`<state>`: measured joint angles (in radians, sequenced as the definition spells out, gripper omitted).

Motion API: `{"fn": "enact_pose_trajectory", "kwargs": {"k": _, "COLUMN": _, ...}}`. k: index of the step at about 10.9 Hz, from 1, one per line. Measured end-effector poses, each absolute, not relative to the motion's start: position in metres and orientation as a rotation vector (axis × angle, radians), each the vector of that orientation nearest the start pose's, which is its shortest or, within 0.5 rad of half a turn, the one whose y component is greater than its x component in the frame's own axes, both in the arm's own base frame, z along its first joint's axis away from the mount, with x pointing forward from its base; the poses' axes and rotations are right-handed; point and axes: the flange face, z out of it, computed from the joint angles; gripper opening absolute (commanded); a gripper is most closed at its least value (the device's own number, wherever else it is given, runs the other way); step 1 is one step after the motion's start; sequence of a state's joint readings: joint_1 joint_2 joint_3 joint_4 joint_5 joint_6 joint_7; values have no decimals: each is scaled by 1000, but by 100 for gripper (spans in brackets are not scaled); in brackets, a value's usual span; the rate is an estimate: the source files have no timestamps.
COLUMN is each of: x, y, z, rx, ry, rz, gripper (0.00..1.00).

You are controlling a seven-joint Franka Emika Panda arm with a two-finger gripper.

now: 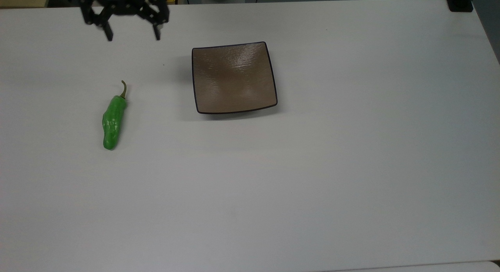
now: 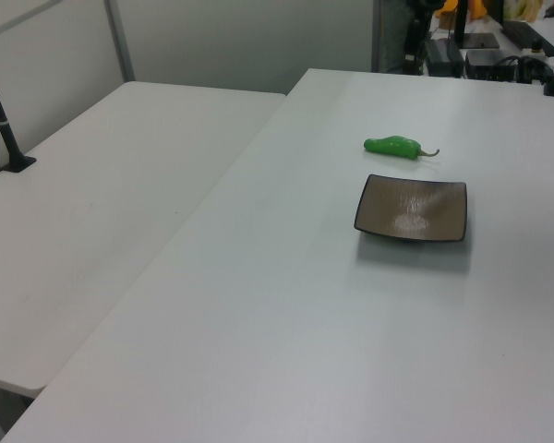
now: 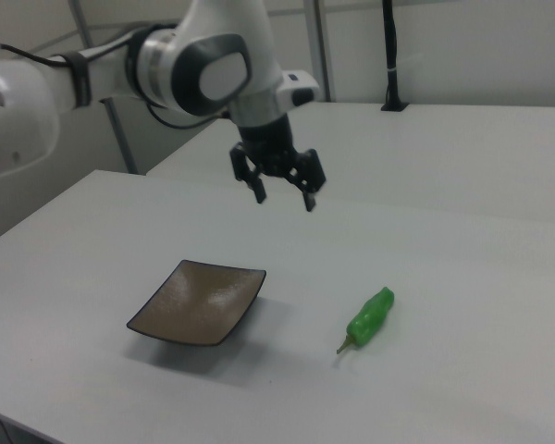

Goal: Chili peppers are placed on a ceramic plate
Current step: 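Move the open gripper over the green chili pepper and lower it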

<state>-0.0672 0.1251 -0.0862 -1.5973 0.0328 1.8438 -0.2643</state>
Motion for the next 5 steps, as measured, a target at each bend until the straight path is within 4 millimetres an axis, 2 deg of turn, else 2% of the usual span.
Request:
{"fn": "enact_pose_trajectory", "kwargs": {"k": 1, "x": 615, "y": -112, "z": 546, "rx": -3144, "ry": -128, "rz": -194, "gripper": 100}}
{"fn": "enact_pose_trajectory", "kwargs": {"k": 2, "x": 620, "y": -127, "z": 532, "rx": -3149, "ry": -107, "rz": -188, "gripper": 100}}
{"fn": "enact_pose_trajectory", "kwargs": {"k": 5, "x": 638, "y": -159, "z": 477, "rx": -3165, "ry": -45, "rz": -154, "gripper": 100}}
